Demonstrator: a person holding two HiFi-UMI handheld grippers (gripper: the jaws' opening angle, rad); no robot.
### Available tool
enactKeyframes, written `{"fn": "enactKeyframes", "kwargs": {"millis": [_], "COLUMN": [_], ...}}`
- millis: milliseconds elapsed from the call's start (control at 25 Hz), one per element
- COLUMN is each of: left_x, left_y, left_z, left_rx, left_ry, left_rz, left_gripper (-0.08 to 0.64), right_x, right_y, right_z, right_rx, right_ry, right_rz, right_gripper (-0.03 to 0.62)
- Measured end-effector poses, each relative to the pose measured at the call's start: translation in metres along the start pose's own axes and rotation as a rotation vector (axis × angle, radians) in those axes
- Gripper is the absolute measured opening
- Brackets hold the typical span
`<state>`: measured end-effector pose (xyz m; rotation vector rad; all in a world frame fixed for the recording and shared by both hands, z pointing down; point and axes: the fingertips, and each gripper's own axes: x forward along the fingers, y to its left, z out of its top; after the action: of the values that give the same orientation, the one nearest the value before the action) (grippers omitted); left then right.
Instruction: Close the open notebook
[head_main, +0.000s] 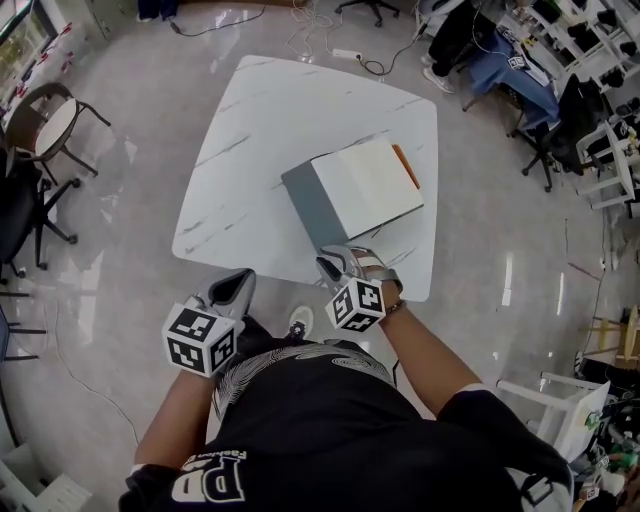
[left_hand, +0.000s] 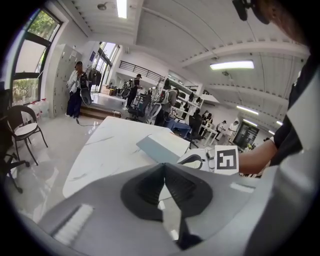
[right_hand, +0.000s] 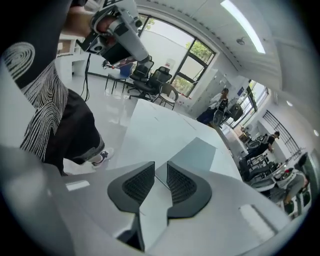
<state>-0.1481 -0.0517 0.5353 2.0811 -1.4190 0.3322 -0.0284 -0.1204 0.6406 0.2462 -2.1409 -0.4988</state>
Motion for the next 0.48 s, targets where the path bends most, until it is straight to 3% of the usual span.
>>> {"fn": "enactKeyframes", "kwargs": {"millis": [240, 480], "left_x": [-0.006, -0.004], "left_y": [0.005, 0.003], "left_z": [-0.008, -0.016], "left_rx": [-0.019, -0.029], "left_ry": [0.007, 0.021], "left_rz": [0.023, 0.013], "left_gripper": [0.058, 0.058], "right_x": [0.011, 0.020], "right_y": [0.005, 0.001], "right_z": [-0.001, -0.007], "right_rx": [-0.180, -0.256], "right_ry": [0.029, 0.052], "right_rz": [-0.038, -0.081], "right_gripper": [0.079, 0.136]}}
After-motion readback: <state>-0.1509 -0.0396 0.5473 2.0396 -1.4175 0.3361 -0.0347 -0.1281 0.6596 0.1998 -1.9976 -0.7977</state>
